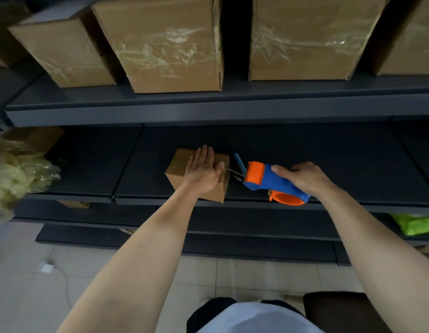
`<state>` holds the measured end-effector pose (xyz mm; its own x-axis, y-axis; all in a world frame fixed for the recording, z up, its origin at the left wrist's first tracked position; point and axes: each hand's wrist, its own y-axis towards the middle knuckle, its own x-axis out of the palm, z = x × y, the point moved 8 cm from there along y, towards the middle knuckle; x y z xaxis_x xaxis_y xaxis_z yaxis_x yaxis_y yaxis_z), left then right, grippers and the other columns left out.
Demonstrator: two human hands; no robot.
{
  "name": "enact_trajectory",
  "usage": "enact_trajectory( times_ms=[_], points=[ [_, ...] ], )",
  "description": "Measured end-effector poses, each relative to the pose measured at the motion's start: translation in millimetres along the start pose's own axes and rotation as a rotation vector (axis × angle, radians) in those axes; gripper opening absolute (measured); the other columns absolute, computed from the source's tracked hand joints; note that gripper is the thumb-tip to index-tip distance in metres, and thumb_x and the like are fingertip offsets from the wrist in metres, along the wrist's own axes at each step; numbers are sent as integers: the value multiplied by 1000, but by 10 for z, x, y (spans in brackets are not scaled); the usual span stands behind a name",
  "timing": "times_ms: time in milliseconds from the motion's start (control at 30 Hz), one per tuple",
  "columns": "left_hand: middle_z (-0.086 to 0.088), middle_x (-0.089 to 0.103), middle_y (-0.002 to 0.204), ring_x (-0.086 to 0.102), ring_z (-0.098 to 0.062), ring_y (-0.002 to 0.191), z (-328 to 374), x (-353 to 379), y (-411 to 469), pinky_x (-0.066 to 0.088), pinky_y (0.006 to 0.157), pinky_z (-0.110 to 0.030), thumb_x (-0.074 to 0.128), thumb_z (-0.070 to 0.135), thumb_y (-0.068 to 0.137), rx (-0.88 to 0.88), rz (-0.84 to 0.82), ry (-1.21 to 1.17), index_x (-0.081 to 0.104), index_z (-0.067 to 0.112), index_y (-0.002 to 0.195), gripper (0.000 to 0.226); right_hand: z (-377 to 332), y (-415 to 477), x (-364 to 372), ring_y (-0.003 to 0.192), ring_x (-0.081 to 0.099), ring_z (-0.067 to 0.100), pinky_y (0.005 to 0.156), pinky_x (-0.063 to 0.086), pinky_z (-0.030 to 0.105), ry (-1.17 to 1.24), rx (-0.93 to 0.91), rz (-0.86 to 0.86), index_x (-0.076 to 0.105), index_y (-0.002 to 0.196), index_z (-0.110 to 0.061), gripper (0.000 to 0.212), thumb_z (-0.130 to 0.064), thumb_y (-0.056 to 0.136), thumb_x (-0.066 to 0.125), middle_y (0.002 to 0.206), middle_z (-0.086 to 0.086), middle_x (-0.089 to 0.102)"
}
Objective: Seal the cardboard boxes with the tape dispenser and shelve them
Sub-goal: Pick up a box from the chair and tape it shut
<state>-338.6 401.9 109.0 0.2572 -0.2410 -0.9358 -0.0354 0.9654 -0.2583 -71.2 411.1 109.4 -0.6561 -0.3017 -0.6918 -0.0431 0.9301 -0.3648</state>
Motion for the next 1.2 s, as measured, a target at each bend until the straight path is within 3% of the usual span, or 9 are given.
enact_trajectory(
  times_ms=[167, 300, 467, 633, 800, 933, 1000, 1067, 1200],
  points=[
    [-3, -12, 159, -11, -16, 145, 2, -5, -12, -6, 116, -34, 14, 48, 100, -4, 8, 24, -9, 15, 150, 64, -321, 57, 93, 68, 58, 21, 54, 42, 29, -224, 8, 19, 58, 78, -9, 71, -79, 75, 49, 75, 7, 60],
    [-3, -10, 159, -10, -15, 145, 13, -10, -19, -6, 115, -33, 15, 48, 100, 10, 26, 16, -8, 14, 150, 64, -716, 65, 245, 60, 46, 20, 64, 40, 30, -423, 32, 93, 39, 68, -15, 64, -77, 79, 46, 65, 4, 45],
    [-3, -10, 159, -9, -14, 145, 1, -14, 2, -7, 114, -32, 15, 47, 100, -7, 48, 29, -7, 14, 150, 64, -990, 1, 429, 64, 45, 20, 74, 29, 35, -736, -63, 160, 55, 80, -14, 49, -62, 85, 55, 62, 3, 44],
    [-1, -8, 159, -9, -14, 145, 9, -11, -32, -8, 113, -31, 22, 68, 90, -16, 110, 51, -6, 15, 150, 85, -825, -133, 517, 60, 43, 18, 72, 30, 34, -601, -93, 259, 51, 76, -17, 50, -63, 92, 40, 58, -1, 41],
    [-7, 2, 159, -2, -21, 146, 104, -99, -53, 0, 116, -35, 49, 49, 89, 16, 169, 13, 3, 14, 151, 86, -746, -91, 197, 58, 41, 19, 79, 35, 36, -411, -34, 334, 39, 63, -18, 54, -64, 90, 43, 56, -1, 40],
    [2, -4, 159, 8, -27, 145, 90, -161, -141, 23, 115, -43, 68, 24, 80, 59, 159, -274, 11, 23, 149, 89, -590, -92, 30, 64, 48, 24, 79, 40, 35, -222, 18, 397, 56, 77, -10, 56, -64, 88, 46, 63, 3, 49],
    [-5, -5, 158, 4, -30, 144, 36, -167, -204, 13, 118, -43, 68, 24, 81, 52, 221, -80, 17, 17, 146, 82, -526, -100, 14, 66, 52, 25, 76, 44, 34, -183, 38, 394, 58, 80, -9, 58, -65, 87, 47, 68, 5, 54],
    [-15, 14, 151, 13, -33, 139, -61, -166, -269, 10, 117, -44, 63, 34, 84, 20, 299, 97, 22, 12, 143, 75, -498, -103, 32, 68, 56, 26, 74, 47, 33, -154, 60, 375, 60, 83, -8, 59, -65, 87, 47, 72, 7, 58],
    [-12, 26, 146, 21, -30, 137, -142, -134, -304, 15, 116, -41, 59, 40, 88, 63, 325, 64, 25, 11, 145, 72, -534, -119, 78, 63, 55, 24, 62, 42, 30, -72, 68, 354, 62, 82, -7, 60, -65, 86, 50, 66, 4, 55]
  ],
)
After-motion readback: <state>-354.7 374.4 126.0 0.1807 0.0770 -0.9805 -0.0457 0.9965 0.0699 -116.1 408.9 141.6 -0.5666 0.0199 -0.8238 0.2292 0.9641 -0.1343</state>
